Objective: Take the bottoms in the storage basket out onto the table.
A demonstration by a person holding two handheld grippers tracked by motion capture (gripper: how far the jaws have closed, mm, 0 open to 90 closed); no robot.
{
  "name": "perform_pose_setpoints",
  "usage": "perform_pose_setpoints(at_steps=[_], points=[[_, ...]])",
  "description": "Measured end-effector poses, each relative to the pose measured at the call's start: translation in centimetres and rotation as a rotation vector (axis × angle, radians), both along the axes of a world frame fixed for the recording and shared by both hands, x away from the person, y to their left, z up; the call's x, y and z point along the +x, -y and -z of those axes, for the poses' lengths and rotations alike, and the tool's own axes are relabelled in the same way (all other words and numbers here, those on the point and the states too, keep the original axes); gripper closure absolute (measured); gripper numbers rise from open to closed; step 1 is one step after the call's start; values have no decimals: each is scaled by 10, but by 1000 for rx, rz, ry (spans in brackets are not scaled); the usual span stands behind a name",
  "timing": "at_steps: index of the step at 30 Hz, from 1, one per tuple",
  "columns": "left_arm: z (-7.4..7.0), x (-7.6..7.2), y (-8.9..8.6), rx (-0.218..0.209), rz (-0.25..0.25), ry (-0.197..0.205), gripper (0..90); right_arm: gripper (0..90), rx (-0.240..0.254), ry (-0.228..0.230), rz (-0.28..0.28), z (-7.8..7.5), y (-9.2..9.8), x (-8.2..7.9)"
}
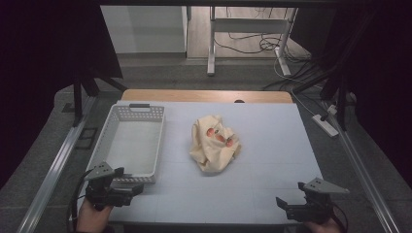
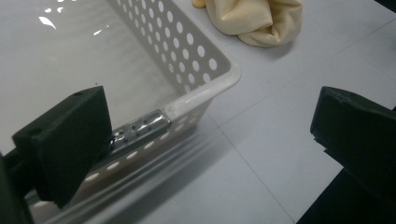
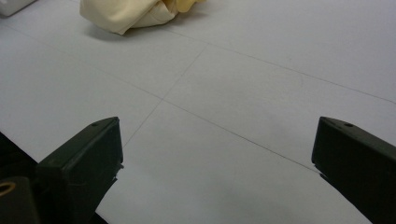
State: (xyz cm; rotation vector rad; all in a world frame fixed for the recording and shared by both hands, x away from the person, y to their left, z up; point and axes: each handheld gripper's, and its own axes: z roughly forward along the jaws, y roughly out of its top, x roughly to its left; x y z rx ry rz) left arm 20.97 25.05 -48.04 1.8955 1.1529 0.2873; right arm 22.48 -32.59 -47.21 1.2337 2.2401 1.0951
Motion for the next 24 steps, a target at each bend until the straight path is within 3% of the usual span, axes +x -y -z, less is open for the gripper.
perform_pose_setpoints(at_steps=[9, 21, 24], points=[[2, -10, -4, 15, -23, -7, 0, 24, -2, -1, 1, 0, 0, 0], [14, -18, -8, 1, -39, -27, 0, 24, -4, -2, 1, 0, 0, 0], [16, -20, -9, 21, -40, -24, 0, 24, -3, -2, 2, 0, 0, 0]])
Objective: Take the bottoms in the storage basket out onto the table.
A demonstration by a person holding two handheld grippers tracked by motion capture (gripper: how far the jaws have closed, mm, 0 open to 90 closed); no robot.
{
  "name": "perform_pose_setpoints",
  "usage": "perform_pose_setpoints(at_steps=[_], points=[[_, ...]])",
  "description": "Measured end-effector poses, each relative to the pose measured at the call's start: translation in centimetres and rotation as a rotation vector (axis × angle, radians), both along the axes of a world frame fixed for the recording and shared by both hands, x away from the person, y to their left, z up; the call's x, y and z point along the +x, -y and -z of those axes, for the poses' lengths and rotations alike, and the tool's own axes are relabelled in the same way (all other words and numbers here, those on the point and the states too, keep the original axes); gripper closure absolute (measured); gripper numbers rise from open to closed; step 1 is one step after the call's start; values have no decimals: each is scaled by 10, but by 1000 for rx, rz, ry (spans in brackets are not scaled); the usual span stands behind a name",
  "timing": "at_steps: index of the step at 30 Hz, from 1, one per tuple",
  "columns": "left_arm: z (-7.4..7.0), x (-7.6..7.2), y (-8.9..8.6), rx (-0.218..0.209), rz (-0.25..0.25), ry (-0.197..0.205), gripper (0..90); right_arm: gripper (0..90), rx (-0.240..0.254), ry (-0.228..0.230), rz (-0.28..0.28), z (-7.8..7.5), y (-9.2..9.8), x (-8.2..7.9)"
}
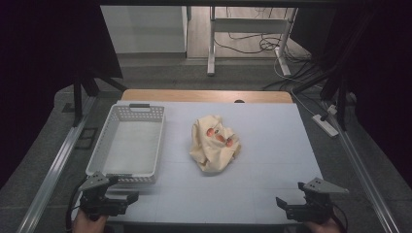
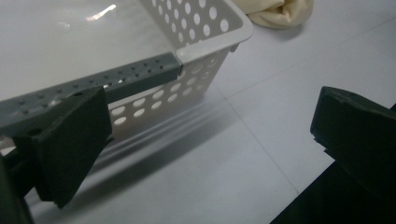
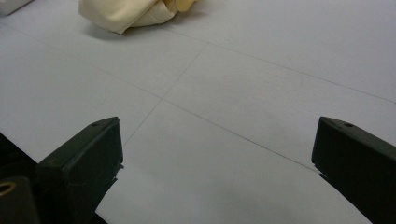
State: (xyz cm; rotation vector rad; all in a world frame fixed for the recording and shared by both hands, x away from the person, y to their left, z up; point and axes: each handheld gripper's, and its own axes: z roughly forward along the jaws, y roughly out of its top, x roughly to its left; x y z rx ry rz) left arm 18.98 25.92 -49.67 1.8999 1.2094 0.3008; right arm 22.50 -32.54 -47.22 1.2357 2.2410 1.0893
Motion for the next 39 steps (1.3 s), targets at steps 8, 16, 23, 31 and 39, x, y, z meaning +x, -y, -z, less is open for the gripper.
perform_pose_setpoints(at_steps=[8, 16, 23, 31, 39], points=[[3, -6, -6, 4, -20, 3, 0, 24, -1, -1, 1, 0, 0, 0], [5, -9, -11, 0, -24, -7, 0, 24, -3, -1, 1, 0, 0, 0], [6, -10, -17, -11, -31, -10, 0, 24, -3, -1, 1, 0, 0, 0], [6, -12, -17, 13, -16, -21, 0, 24, -3, -1, 2, 0, 0, 0], [6, -13, -14, 51, 1, -38, 0, 24, -5, -1, 2, 0, -1, 0]])
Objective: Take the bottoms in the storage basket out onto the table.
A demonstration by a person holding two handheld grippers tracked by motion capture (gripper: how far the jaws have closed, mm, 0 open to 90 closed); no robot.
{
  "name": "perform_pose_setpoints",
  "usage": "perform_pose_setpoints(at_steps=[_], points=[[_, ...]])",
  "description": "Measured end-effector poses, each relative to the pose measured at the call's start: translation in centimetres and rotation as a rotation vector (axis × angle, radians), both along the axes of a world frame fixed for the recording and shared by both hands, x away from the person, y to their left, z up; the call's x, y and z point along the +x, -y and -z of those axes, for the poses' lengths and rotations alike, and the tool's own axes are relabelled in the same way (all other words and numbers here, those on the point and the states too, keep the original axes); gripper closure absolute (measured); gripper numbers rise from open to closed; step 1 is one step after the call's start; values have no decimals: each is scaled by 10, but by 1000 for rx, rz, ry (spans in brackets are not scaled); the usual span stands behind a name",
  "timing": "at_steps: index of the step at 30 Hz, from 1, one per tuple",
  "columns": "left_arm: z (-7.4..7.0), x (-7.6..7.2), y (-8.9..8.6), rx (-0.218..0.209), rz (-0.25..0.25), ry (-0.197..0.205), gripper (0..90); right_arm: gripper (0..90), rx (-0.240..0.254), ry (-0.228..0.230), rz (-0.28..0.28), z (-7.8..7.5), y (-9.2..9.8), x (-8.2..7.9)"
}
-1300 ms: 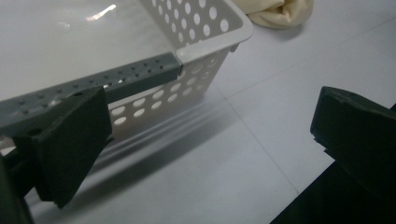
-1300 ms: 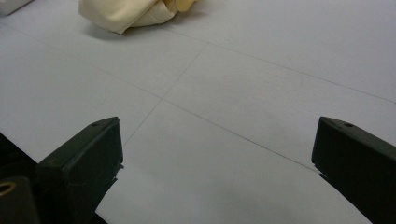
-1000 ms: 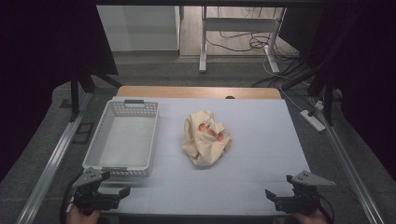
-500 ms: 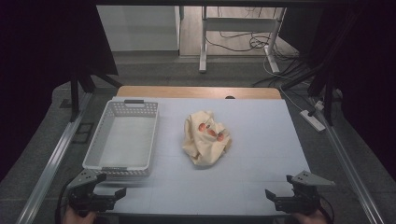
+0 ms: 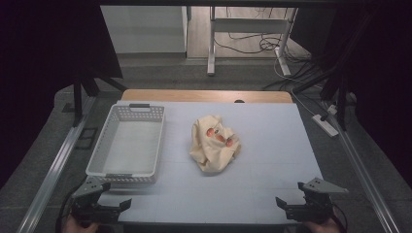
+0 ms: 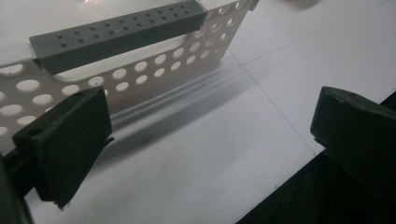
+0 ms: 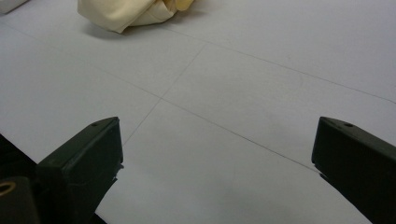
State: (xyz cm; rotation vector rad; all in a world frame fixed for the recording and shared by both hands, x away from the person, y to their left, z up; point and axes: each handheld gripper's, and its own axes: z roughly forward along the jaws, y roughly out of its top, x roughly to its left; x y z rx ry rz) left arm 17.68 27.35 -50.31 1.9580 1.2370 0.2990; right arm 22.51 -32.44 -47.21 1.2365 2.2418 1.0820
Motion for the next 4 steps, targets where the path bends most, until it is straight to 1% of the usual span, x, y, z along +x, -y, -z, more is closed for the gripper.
perform_pose_setpoints(at_steps=[2, 4], points=[[0, 0, 0, 3, -1, -1, 0, 24, -2, 0, -2, 0, 0, 0], [0, 1, 0, -3, -4, -2, 0, 24, -5, 0, -3, 0, 0, 0]])
